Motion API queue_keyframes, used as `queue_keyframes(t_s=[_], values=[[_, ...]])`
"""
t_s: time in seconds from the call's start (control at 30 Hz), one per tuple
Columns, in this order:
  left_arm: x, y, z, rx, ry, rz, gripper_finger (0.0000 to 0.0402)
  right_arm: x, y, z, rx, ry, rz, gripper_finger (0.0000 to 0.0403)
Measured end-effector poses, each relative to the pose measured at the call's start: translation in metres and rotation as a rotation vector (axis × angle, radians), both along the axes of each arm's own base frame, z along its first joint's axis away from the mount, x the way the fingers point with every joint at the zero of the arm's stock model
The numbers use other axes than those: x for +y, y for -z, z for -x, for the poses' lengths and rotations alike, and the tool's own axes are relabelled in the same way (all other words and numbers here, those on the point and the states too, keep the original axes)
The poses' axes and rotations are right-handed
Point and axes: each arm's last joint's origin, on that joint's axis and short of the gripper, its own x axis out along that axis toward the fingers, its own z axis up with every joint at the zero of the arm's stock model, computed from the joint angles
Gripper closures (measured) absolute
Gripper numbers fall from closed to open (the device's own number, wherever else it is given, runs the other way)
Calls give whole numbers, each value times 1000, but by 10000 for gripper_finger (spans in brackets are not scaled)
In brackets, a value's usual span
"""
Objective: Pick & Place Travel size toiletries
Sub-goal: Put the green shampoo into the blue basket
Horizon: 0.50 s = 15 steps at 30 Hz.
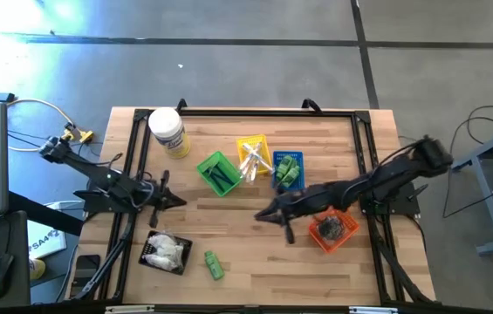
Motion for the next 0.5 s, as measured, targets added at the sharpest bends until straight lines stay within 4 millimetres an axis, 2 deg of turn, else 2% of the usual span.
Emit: queue_keyframes(t_s=[0.07, 0.3, 0.5], values=[[-3, 2, -5, 17, 30, -34, 401, -7, 3, 17, -2, 12, 13, 394], [-17, 7, -23, 96, 140, -72, 401, -25, 4, 59, -55, 77, 28, 400], [-37, -15, -56, 197, 222, -109, 383, -35, 11, 89, -144, 123, 36, 400]])
